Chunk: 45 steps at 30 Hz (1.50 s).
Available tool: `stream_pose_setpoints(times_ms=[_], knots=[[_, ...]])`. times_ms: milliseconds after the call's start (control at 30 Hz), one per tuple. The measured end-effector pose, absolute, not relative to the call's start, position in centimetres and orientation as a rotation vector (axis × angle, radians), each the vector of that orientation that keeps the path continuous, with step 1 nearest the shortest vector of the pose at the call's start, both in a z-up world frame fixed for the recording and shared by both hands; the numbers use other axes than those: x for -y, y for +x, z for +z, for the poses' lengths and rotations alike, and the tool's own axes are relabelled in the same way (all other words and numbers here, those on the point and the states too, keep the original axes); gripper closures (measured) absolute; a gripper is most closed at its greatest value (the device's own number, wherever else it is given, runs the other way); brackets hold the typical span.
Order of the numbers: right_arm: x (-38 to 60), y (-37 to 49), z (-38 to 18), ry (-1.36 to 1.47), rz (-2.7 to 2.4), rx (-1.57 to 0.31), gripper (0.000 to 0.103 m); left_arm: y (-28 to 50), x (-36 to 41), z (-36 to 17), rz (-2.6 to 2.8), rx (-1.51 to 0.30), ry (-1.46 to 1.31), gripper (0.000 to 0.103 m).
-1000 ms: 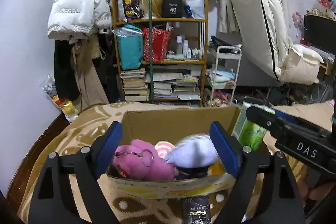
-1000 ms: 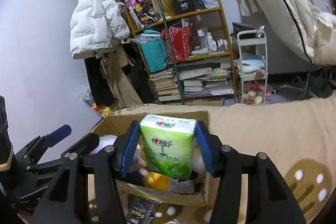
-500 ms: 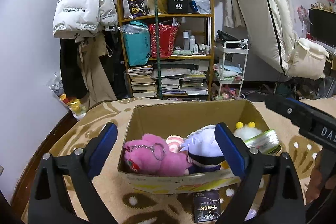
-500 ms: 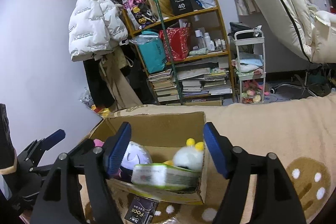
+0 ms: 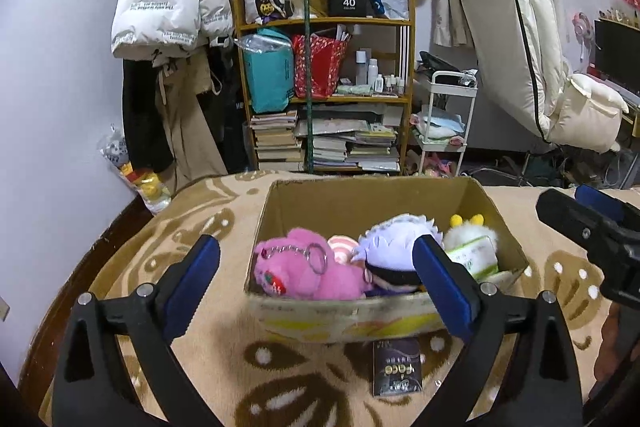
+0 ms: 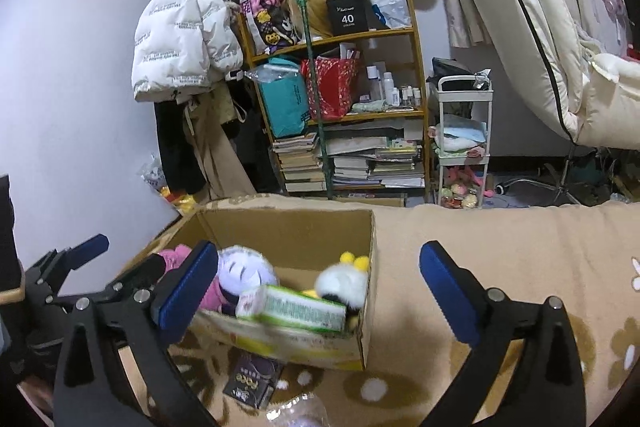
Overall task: Organize soft objects
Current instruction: 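Move both open tools back toward the black tissue pack and clear bag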
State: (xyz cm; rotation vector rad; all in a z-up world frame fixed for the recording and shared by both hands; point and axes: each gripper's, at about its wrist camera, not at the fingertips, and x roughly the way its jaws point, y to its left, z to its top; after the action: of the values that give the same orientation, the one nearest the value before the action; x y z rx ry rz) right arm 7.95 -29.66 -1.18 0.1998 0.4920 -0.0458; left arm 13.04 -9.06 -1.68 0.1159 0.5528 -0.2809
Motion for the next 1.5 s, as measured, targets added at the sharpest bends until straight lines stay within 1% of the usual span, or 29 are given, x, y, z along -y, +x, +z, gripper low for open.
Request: stream_pose_setpoints(times_ms=[333, 833, 1167, 1500], knots=[[28.7, 4.6, -0.5, 0.171, -0.043, -0.519, 0.0, 10.7, 7.1, 0.1, -0.278, -0.556, 0.085, 0.006], [26.6, 1.4, -0.6, 0.145, -0.066, -0.56, 0.0, 7.5, 7.3, -0.5, -0.364, -0.655, 0.132, 0.006], [27.9, 1.4, -2.4, 0.237, -0.069, -0.636, 0.0, 8.0, 7.6, -2.5, -0.332, -0.705, 0.168, 0.006], [28.4, 3.3, -5.5, 0.232, -0.113, -0.763, 0.0, 9.8, 8.4, -5.9, -0.333, -0.798, 0.197, 0.006]])
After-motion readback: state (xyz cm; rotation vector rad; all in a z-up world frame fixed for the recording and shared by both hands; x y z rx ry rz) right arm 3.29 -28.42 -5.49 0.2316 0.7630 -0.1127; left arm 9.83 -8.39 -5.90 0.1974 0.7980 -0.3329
